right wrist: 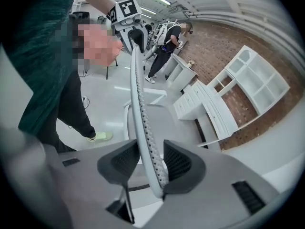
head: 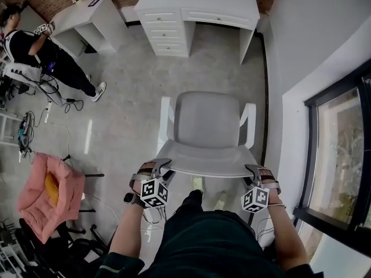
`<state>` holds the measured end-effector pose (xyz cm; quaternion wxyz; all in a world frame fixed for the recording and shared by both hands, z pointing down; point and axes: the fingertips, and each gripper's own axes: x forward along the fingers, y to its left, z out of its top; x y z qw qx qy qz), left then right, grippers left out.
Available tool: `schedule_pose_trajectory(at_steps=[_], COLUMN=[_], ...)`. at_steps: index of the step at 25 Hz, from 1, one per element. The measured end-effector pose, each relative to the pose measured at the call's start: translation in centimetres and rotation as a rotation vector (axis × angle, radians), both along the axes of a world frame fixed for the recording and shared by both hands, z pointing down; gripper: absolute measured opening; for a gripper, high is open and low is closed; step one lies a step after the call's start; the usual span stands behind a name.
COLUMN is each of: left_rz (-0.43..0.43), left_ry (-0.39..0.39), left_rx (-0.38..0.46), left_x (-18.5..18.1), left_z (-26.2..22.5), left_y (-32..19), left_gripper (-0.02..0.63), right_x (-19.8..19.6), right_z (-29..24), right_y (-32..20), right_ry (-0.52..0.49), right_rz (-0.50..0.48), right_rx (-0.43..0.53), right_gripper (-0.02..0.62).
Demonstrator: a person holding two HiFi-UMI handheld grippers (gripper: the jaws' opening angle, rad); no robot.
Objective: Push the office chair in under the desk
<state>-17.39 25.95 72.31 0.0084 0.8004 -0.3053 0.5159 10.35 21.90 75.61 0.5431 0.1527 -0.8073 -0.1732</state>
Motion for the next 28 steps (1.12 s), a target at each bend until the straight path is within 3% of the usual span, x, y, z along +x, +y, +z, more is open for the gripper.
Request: schedule_pose_trajectory(at_steps=[6, 19, 28], left_rz=[-0.026, 0.002, 0.005], left_ry=[-0.013, -0.007, 0.018], left_rx=[-0.015, -0.004, -0.007], left_x=[-1.1, -2.9, -1.8], left_z=[0.3, 0.0, 0.1], left_y=[-3.5, -10.4, -14.8], left_gripper=[0.173, 0.175, 0.176], right_x=[-0.9, -2.6, -1.5], right_z=[0.3, 0.4, 0.5], right_y=[-3.1, -9.4, -14.7], right_ry=[0.002, 0.014, 0.032], right_rz=[0.03, 0.071, 0.123], right_rx=[0.012, 0.028, 0.034], right_gripper=[0.146, 0.143, 0.15])
